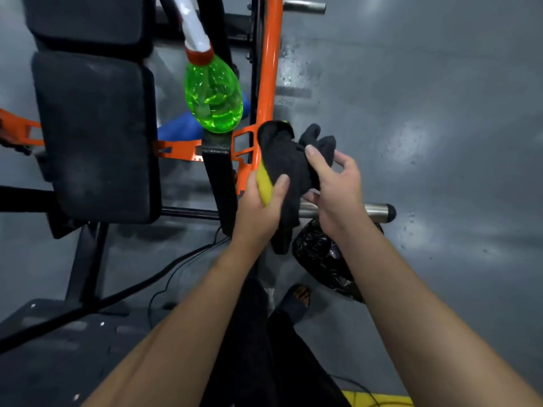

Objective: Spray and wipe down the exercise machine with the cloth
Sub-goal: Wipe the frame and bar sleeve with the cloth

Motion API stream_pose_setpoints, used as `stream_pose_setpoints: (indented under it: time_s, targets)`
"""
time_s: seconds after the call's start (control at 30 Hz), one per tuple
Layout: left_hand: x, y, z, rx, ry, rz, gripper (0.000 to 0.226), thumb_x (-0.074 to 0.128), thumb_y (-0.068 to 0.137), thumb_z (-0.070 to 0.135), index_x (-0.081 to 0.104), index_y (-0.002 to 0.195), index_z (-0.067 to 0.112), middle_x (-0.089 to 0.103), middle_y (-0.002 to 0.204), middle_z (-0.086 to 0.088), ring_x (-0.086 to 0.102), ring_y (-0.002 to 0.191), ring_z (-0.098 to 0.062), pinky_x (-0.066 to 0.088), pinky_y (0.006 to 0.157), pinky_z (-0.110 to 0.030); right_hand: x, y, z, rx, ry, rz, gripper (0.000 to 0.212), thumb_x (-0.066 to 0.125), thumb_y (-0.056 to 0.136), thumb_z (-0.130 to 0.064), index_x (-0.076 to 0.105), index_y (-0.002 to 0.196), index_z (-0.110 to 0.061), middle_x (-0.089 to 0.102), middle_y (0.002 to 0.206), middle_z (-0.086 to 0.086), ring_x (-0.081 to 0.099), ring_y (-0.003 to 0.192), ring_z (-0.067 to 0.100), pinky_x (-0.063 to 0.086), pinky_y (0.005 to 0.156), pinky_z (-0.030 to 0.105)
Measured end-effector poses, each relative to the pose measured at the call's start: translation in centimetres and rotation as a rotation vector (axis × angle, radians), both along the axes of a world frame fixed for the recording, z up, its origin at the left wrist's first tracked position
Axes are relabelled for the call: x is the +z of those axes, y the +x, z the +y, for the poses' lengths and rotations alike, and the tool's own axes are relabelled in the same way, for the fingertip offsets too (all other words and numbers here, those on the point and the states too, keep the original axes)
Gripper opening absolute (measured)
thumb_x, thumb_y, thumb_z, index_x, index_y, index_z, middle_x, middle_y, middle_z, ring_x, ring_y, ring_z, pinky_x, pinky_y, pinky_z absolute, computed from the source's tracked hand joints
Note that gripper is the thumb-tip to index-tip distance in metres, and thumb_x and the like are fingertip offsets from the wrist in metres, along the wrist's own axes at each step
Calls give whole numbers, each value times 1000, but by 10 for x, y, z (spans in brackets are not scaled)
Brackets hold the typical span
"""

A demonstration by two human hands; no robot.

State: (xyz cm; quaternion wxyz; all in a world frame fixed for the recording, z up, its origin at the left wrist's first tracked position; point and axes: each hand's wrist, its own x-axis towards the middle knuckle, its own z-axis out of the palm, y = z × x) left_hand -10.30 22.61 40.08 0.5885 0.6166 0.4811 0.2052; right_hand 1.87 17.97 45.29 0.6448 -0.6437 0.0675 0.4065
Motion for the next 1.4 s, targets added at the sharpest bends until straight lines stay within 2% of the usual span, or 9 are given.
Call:
stream_pose_setpoints:
  time_s: [0.17, 0.3, 0.47, 0.6, 0.73, 1.0, 1.17, 1.27, 1.4]
  targets:
    - [-15, -21, 8, 118, 73, 108, 31, 46, 107, 45, 52, 107, 15, 64, 85, 7, 63, 86, -19, 50, 76, -41, -9, -3, -7, 237, -208, -467, 34, 67, 99, -35, 49, 114, -12, 75, 89, 9, 75, 79, 21, 62, 72, 51]
    - [-40, -24, 10, 48, -34, 348, 35, 40, 110, 39, 50, 115, 6, 61, 107, -13, 57, 97, -31, 38, 75, -36, -27, -11, -16, 438, -428, -920, 38, 64, 96, -49, 51, 95, -14, 52, 60, -7, 51, 57, 14, 48, 62, 43]
    - [-47, -19, 2, 62, 139, 460, 35, 49, 106, 23, 50, 138, 9, 55, 133, -14, 56, 118, -33, 48, 90, -44, -43, -36, -22, 468, -405, -1056, 34, 69, 94, -41, 50, 85, -14, 52, 107, 7, 51, 108, 27, 37, 91, 30]
    - [-51, -26, -17, 42, 307, 364, 41, 46, 102, 6, 58, 141, 9, 58, 145, -12, 54, 134, -27, 44, 110, -39, -40, -26, -17, 531, -430, -657, 39, 58, 99, -49, 43, 86, -15, 52, 85, -2, 53, 82, 15, 38, 68, 32]
    - [-28, -25, -9, 32, -228, 352, 40, 43, 109, 40, 58, 136, 14, 62, 133, -16, 56, 125, -36, 39, 95, -33, -51, -28, -20, 447, -511, -483, 42, 61, 95, -55, 46, 90, -17, 55, 80, -5, 53, 77, 17, 40, 68, 32]
    - [-17, 9, 31, -162, -551, 489, 130, 33, 70, 102, 16, 162, 12, 36, 161, -14, 39, 146, -32, 30, 120, -48, -56, -35, -23, 379, -373, -353, 41, 65, 95, -51, 50, 109, -15, 61, 96, -7, 58, 81, -1, 45, 69, 14]
    - [-32, 41, 61, -115, -656, 296, 130, 45, 50, 108, 58, 143, 19, 63, 141, -3, 63, 125, -24, 49, 108, -43, -63, -22, -12, 308, -121, -80, 46, 40, 96, -36, 64, 133, -22, 71, 125, 6, 63, 121, 23, 48, 104, 41]
    - [-26, 53, 53, -73, -618, 303, 120, 64, 47, 100, 64, 132, 15, 69, 127, -3, 69, 114, -24, 55, 99, -39, -75, -12, -13, 231, -96, 38, 36, 41, 100, -16, 65, 127, -15, 71, 115, 23, 67, 112, 33, 54, 98, 42]
    - [-37, 60, 34, -31, -439, 411, 119, 77, 30, 94, 70, 122, 20, 71, 120, -3, 69, 109, -24, 57, 97, -41, -85, -11, -19, 149, -143, 102, 22, 49, 100, -3, 60, 118, -6, 74, 86, 7, 71, 84, 17, 57, 69, 26]
